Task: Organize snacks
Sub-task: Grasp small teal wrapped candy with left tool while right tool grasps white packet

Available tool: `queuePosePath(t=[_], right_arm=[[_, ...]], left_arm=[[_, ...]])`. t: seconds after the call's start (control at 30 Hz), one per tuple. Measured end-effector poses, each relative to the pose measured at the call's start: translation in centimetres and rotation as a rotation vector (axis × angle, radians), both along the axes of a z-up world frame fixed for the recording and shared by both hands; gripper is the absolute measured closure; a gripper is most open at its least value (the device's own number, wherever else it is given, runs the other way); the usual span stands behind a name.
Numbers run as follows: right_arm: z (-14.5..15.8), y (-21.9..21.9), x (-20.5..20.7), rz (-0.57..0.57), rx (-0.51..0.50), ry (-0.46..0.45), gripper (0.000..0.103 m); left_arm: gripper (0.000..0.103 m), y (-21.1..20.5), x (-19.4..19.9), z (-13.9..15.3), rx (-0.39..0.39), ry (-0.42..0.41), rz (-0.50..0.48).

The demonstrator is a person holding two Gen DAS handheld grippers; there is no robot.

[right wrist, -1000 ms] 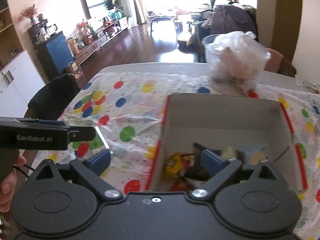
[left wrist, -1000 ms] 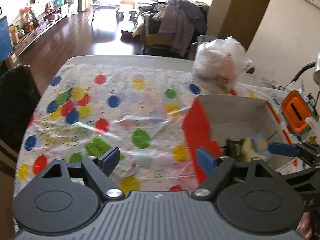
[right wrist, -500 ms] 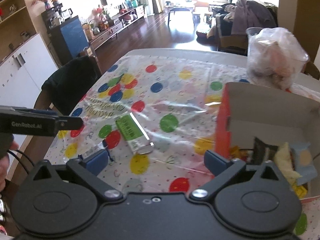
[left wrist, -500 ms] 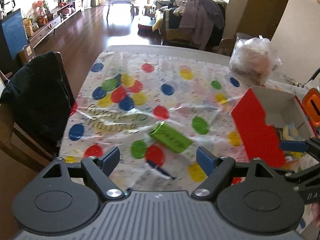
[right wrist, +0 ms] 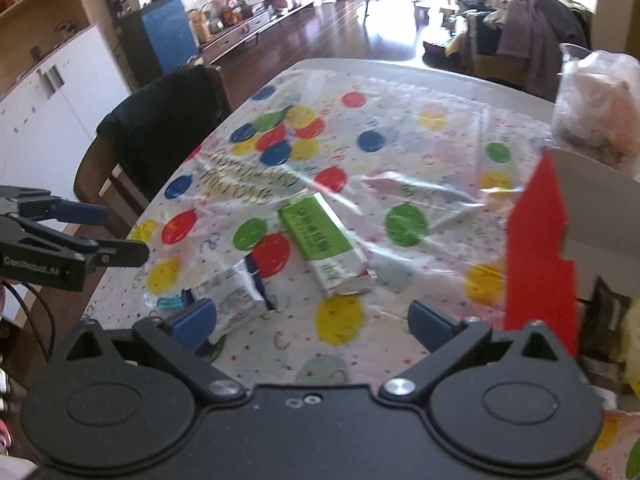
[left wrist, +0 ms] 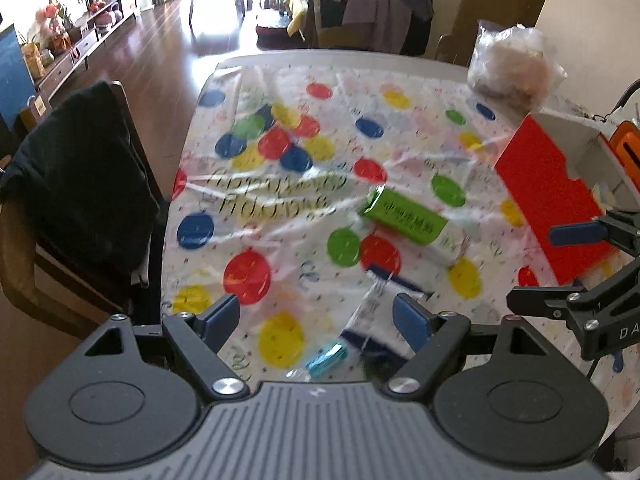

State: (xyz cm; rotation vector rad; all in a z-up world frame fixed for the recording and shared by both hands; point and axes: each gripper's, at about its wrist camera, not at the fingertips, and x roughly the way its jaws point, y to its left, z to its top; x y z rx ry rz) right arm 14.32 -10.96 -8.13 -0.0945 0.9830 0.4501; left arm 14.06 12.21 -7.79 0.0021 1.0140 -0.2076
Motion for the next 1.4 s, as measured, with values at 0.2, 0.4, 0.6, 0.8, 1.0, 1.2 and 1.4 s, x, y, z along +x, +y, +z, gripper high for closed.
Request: queuePosePath(t=[0.2,0.4,0.6,0.8,1.0,1.2,1.4], right_arm=[[-2.2,3.7,0.3,0.112,-0.057,0.013,0.0],[-4.7,6.9,0.7,0.23,-0.136,0.022,0.0],[-6.7,9.1,1.1,0.331,-0.194,0.037,0.0],[-7.6,9.8,1.7,0.363,-0.224,0.035,0.001],[-7.8,9.2,2.6,0.343,-0.168,0.079,0.012],[-7.4,8.6,3.1,0.304,-0.119,0.089,0.022],[-7.1,7.6,3.1,0.276,-0.092,0.091,0.035]], left_arm=[[0.019,1.2,-0.6,-2.4,0.01,0.037,-0.034],[0.019,2.0,-1.4,-4.1,0.026,0.065,-0.053],[0.02,1.8,-1.9,-4.5,0.053,0.058,-0.091],[0.02,1.6,-1.9,-4.5,0.062,0.047,-0.136],[0.027,0.9,-1.4,-4.5,0.064,0.036,-0.2],[0.035,0.0,-0.9,-4.9,0.06,0.043,-0.263],[0.045,-1.4,-0.4,-6.0,0.081,0.069,-0.317]])
